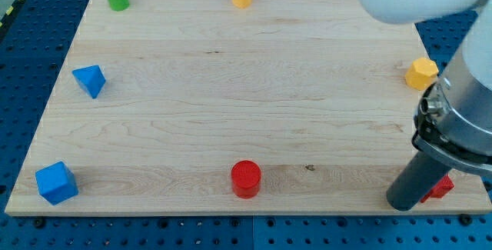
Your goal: Push the red star to the bottom right
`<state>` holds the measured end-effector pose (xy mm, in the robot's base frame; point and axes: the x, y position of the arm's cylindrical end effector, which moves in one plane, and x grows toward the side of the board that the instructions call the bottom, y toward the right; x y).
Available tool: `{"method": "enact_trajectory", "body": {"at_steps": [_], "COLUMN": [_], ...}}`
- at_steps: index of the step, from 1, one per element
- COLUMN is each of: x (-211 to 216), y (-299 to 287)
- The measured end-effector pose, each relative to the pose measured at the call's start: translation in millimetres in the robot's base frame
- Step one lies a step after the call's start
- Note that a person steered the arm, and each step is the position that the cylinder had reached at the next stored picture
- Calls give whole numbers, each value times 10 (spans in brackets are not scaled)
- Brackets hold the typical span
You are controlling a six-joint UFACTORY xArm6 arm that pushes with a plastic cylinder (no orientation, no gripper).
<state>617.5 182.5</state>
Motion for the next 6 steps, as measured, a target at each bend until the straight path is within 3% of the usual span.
{"method": "enact_trajectory", "body": {"at_steps": [3,5,6], "x": [-196,-570,-630], "y": [529,326,524]}}
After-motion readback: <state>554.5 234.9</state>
